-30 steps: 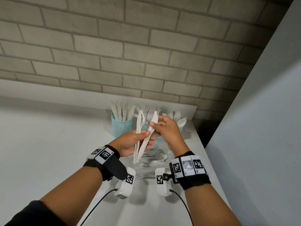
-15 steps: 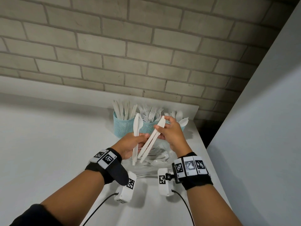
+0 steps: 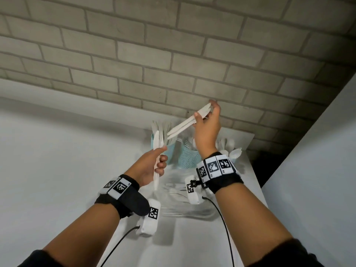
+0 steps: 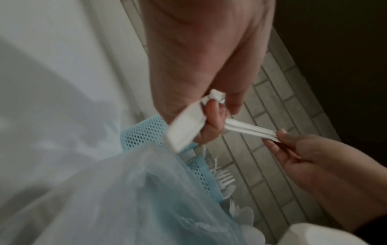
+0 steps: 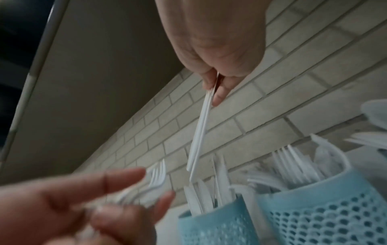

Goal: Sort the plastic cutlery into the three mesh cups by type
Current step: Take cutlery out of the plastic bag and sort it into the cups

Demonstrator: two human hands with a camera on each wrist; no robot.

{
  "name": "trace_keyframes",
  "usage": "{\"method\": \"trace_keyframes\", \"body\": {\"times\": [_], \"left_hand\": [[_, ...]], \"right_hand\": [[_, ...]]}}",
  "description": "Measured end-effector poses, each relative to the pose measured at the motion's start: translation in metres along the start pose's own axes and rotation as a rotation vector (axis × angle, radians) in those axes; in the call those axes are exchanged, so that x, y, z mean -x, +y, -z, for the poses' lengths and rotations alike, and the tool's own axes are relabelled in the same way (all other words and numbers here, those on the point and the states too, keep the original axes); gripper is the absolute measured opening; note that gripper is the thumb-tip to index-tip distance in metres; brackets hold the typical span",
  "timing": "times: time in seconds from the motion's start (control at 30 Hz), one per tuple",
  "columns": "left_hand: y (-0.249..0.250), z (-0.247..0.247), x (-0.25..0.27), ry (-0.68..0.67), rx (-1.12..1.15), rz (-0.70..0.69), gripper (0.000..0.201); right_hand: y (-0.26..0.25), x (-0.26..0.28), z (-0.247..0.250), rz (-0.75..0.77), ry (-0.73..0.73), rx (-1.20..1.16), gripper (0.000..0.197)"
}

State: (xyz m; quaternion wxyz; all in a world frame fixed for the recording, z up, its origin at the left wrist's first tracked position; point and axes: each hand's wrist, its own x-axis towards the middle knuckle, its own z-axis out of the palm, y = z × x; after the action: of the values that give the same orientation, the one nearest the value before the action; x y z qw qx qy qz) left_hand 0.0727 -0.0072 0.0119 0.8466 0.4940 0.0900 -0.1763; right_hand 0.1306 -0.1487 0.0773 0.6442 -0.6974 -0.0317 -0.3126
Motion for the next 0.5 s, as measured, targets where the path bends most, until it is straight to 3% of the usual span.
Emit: {"method": "trace_keyframes", "body": {"times": [0.13,0.27,0.4,0.5], "left_hand": [[0.004,0.011,0.005,-0.066,0.151,0.028,0.019],[0.003,0.017,0.005,-0.074,0.14,0.0,0.029],[0.002,0.018,0.004,-0.076,0.092,-0.041,0.026],[0.0,0.018,0.004,-0.061,0.06,-0.083,0.025]], "right_hand": [[0.014,-0.002,-0.029,0.064,-0.098,0.167,0.044],[0.035,0.001,-0.044,0.092,-0.283,0.439,0.036],[0.047,0.002,-0.046,0.265,-0.474,0.776,0.024],[0.046,0.0,-0.041,0.319,-0.557,0.995,0.026]]}}
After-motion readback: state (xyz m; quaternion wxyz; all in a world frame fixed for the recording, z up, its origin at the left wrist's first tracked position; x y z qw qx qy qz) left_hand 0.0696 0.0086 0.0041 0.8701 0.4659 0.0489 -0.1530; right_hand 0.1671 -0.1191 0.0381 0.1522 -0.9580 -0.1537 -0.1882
